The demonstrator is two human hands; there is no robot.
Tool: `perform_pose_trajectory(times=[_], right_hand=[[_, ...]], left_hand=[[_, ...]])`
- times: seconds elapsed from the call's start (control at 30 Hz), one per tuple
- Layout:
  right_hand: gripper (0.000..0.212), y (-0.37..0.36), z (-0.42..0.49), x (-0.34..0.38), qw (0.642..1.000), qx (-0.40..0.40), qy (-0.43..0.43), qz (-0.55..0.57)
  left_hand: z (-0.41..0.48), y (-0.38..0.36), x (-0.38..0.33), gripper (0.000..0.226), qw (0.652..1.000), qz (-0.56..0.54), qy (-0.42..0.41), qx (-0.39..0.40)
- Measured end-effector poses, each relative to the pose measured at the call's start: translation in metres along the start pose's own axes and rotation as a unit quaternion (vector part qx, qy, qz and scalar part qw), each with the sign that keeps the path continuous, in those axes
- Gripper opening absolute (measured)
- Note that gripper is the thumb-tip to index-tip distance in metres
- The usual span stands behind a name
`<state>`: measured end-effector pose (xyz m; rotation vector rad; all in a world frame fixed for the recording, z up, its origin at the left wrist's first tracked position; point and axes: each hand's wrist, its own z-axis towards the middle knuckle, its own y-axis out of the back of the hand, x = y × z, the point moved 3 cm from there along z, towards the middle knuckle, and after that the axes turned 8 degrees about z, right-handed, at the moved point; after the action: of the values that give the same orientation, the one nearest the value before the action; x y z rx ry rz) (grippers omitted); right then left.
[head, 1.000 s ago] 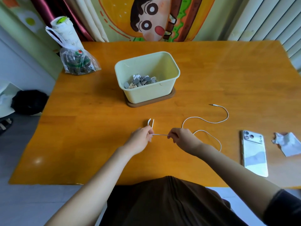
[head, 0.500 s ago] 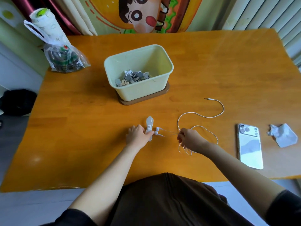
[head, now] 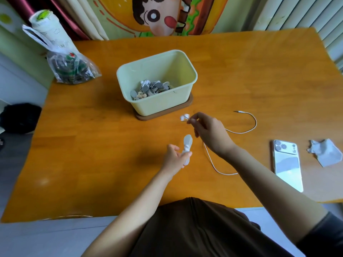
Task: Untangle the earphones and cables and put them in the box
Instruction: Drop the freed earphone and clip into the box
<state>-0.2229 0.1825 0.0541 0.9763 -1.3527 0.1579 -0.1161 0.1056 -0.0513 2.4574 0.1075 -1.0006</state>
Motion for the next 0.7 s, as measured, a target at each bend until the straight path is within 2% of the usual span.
perform_pose_trajectory(times=[0.07,0.17,0.3,0.43,0.53,0.7], right_hand=[[0.016,-0.008,-0.001,-0.004,0.999,0.017,-0.030,0.017],[0.018,-0.018,-0.009,-0.027,0.993,0.059,-0.100,-0.017],[0.017,-0.014,-0.018,-0.039,0.992,0.035,-0.112,-0.043],[0.013,-0.008,-0.023,-0.035,0.995,-0.005,-0.085,-0.058],[0.014,-0.006,-0.026,-0.030,0.996,-0.023,-0.047,-0.076],[0.010,-0.008,-0.029,-0.028,0.996,-0.032,-0.023,-0.080]], left_hand=[[-0.006,-0.006,-0.008,0.045,0.991,-0.123,0.025,0.046],[-0.013,-0.008,-0.019,0.018,0.972,-0.214,0.005,0.094],[-0.017,-0.010,-0.022,0.010,0.963,-0.244,0.014,0.112],[-0.022,-0.012,-0.025,0.024,0.947,-0.291,0.050,0.122],[-0.022,-0.009,-0.028,0.027,0.939,-0.319,0.046,0.121],[-0.024,-0.005,-0.031,0.010,0.945,-0.302,0.016,0.124]])
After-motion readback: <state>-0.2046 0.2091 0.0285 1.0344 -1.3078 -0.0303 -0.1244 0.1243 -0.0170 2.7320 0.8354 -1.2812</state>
